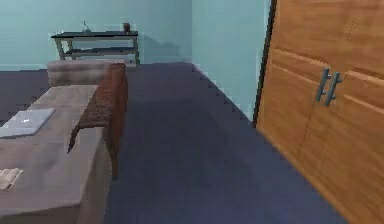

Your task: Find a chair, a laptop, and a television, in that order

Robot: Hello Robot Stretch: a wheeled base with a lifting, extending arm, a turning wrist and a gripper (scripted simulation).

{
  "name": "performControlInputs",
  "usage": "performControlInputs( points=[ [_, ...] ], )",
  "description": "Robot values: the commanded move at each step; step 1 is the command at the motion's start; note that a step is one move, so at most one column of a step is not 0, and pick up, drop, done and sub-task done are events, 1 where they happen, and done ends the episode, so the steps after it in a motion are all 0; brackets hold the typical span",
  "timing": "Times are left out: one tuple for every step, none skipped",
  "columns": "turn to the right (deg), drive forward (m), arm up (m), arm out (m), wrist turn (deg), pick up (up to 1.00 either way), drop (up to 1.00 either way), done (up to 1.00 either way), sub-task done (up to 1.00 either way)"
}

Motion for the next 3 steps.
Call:
performControlInputs(
  points=[
    [27.0, 0.0, 0.0, 0.0, 0.0, 0.0, 0.0, 0.0, 0.0],
    [0.0, 0.45, 0.0, 0.0, 0.0, 0.0, 0.0, 0.0, 0.0],
    [-39.0, 0.0, 0.0, 0.0, 0.0, 0.0, 0.0, 0.0, 0.0]
  ],
)
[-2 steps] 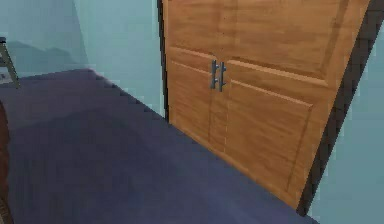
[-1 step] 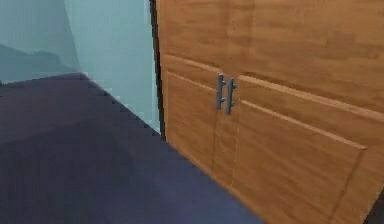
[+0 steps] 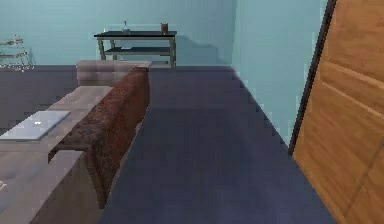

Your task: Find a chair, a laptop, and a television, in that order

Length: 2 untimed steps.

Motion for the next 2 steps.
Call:
performControlInputs(
  points=[
    [0.0, 1.0, 0.0, 0.0, 0.0, 0.0, 0.0, 0.0, 0.0],
    [0.0, 1.0, 0.0, 0.0, 0.0, 0.0, 0.0, 0.0, 0.0]
  ],
)
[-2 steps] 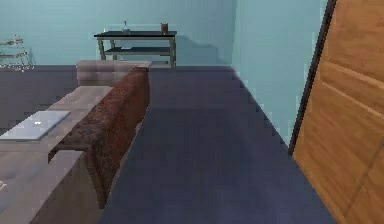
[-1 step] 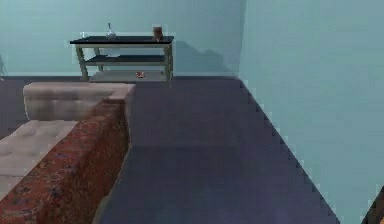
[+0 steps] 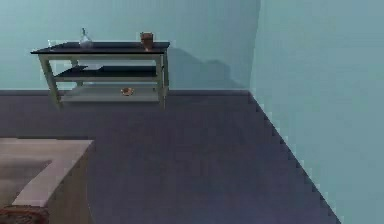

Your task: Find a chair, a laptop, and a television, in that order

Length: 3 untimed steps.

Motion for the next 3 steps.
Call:
performControlInputs(
  points=[
    [0.0, 1.0, 0.0, 0.0, 0.0, 0.0, 0.0, 0.0, 0.0],
    [-3.0, 0.0, 0.0, 0.0, 0.0, 0.0, 0.0, 0.0, 0.0],
    [0.0, 0.2, 0.0, 0.0, 0.0, 0.0, 0.0, 0.0, 0.0]
  ],
)
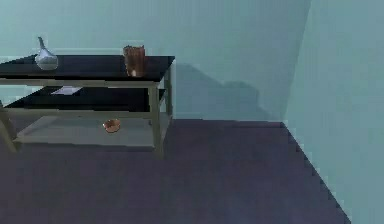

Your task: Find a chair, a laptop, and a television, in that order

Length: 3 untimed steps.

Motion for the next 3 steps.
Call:
performControlInputs(
  points=[
    [-39.0, 0.0, 0.0, 0.0, 0.0, 0.0, 0.0, 0.0, 0.0],
    [0.0, 0.45, 0.0, 0.0, 0.0, 0.0, 0.0, 0.0, 0.0],
    [-45.0, 0.0, 0.0, 0.0, 0.0, 0.0, 0.0, 0.0, 0.0]
  ],
)
